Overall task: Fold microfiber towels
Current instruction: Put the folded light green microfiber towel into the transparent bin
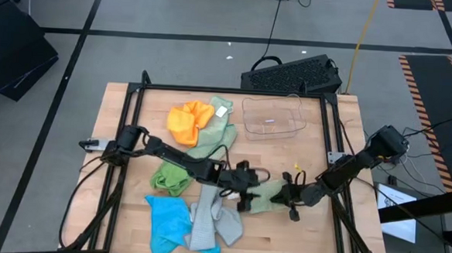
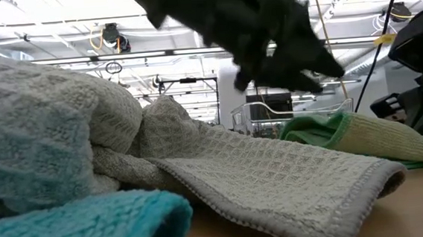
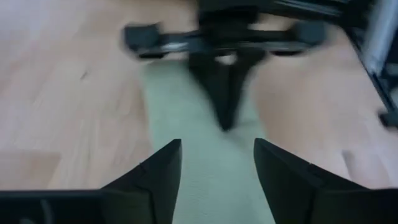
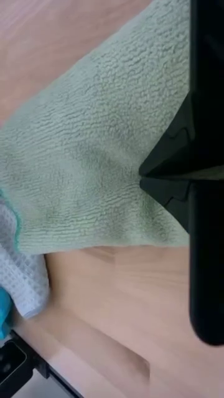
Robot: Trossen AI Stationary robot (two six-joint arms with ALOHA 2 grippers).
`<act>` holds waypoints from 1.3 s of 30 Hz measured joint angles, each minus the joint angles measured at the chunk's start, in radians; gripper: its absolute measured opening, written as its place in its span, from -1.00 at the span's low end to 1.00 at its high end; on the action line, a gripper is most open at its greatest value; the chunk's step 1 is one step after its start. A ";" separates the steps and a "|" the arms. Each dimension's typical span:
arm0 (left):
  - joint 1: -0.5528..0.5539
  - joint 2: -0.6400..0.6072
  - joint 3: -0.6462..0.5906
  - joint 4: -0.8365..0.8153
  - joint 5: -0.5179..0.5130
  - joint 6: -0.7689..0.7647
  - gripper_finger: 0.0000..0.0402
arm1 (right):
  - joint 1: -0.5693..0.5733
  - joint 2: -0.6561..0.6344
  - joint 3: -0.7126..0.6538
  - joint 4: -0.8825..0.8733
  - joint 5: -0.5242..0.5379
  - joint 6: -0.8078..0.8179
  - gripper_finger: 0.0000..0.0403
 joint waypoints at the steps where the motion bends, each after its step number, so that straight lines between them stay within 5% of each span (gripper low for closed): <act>1: 0.015 0.007 0.000 -0.015 0.024 -0.045 0.05 | 0.000 -0.002 0.000 -0.001 -0.001 -0.008 -0.95; 12: 0.057 0.097 0.000 -0.025 0.193 -0.211 0.49 | 0.003 0.000 0.000 -0.012 0.020 -0.087 -1.00; 17: 0.060 0.116 0.001 -0.020 0.241 -0.241 0.52 | 0.003 0.001 0.000 -0.008 0.020 -0.110 -1.00; 21: 0.051 0.119 0.001 -0.023 0.243 -0.141 0.23 | 0.003 -0.004 0.000 -0.003 0.020 -0.120 -1.00; 28: 0.038 0.121 0.000 0.008 0.279 -0.001 -0.84 | 0.007 -0.058 -0.002 -0.022 0.021 -0.126 -0.91; 36: 0.078 0.043 -0.002 -0.073 0.261 0.097 -0.85 | 0.005 -0.359 -0.002 -0.279 0.035 -0.142 -0.51; 39: 0.109 -0.009 -0.002 -0.146 0.236 0.141 -0.90 | 0.001 -0.512 -0.002 -0.406 0.140 -0.179 -0.39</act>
